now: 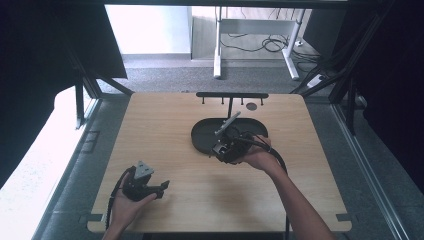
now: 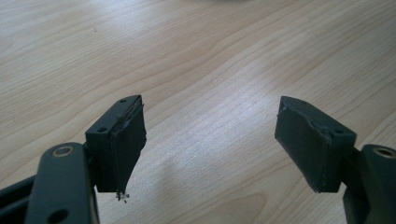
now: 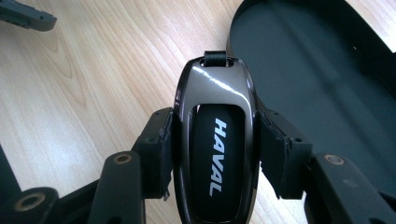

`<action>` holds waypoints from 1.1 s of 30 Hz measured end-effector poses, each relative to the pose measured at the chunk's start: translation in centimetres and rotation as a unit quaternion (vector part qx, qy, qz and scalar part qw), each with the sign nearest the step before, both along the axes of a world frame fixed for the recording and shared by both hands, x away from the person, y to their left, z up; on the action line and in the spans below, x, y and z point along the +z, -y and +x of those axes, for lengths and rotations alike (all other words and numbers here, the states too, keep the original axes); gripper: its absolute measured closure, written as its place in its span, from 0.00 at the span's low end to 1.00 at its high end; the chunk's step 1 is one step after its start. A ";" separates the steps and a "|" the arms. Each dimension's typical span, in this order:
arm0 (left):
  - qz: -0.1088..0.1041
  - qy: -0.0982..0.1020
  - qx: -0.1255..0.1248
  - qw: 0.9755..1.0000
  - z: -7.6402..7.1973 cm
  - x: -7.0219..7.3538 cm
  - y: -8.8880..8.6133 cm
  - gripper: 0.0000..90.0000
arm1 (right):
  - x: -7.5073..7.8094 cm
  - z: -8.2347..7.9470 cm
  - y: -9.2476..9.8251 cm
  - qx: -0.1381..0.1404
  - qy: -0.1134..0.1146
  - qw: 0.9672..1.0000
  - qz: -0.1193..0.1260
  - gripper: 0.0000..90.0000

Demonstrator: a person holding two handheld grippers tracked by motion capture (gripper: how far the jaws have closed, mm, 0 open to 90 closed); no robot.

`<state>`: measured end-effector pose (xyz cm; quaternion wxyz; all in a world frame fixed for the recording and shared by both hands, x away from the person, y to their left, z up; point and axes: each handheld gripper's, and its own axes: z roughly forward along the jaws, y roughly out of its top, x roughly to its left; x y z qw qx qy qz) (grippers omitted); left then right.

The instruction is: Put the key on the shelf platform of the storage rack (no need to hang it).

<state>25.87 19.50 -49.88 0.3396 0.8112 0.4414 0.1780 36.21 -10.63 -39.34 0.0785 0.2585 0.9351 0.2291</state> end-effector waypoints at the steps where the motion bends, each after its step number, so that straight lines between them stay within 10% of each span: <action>1: 0.000 0.000 0.000 1.000 0.0 0.0 0.0 0.28 | 0.0 0.1 0.0 0.001 0.000 1.000 -0.001 0.54; 33: -0.002 0.000 0.003 1.000 0.0 0.0 -0.1 0.27 | 0.3 4.3 0.4 -0.033 -0.001 0.999 0.006 0.54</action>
